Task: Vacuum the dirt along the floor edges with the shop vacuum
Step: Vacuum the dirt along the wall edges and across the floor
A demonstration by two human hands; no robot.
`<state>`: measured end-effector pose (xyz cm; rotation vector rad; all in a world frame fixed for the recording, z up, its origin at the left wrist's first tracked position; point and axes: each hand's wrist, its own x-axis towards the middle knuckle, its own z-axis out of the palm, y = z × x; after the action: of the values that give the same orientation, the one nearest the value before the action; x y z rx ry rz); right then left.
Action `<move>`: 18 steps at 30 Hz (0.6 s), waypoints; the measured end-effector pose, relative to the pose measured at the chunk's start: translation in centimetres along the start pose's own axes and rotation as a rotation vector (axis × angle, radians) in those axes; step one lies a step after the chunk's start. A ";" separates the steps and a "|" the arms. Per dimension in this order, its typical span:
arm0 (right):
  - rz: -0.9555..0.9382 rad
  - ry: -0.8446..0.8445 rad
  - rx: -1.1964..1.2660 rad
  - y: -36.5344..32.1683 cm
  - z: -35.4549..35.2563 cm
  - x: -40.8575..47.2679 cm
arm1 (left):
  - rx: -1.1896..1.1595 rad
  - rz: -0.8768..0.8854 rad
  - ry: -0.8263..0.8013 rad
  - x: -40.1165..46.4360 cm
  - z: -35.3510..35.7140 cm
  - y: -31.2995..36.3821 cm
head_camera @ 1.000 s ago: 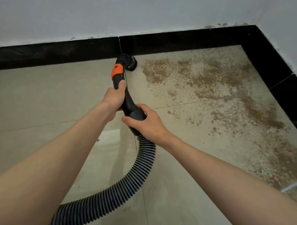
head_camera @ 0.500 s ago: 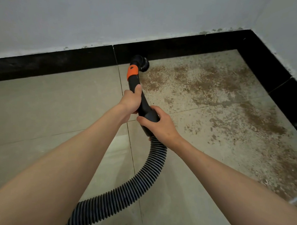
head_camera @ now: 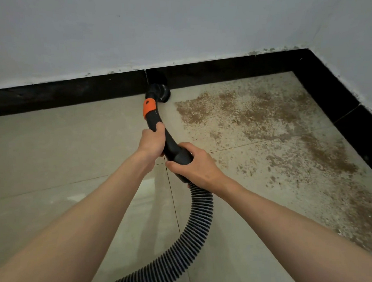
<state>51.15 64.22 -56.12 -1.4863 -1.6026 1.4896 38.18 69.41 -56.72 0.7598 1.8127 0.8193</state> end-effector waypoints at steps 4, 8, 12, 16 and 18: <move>0.017 -0.042 -0.059 0.1 0.8 -0.4 | -0.050 -0.044 -0.060 -0.5 -1.4 -0.9; 0.047 -0.052 -0.092 -0.6 -0.5 -2.0 | -0.061 -0.086 -0.092 -2.5 -0.5 -0.3; 0.080 -0.035 -0.071 -1.8 -3.5 -2.4 | 0.028 -0.068 -0.131 -3.6 1.7 2.2; 0.097 0.029 0.024 -1.1 -6.2 -2.8 | 0.090 -0.013 -0.181 -3.7 5.0 4.1; 0.102 0.048 0.050 -0.5 -7.3 -3.0 | 0.076 -0.002 -0.187 -4.0 6.5 4.3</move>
<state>58.27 64.28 -52.72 -1.5850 -1.4707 1.5260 46.15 70.02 -53.14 0.8542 1.6839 0.6580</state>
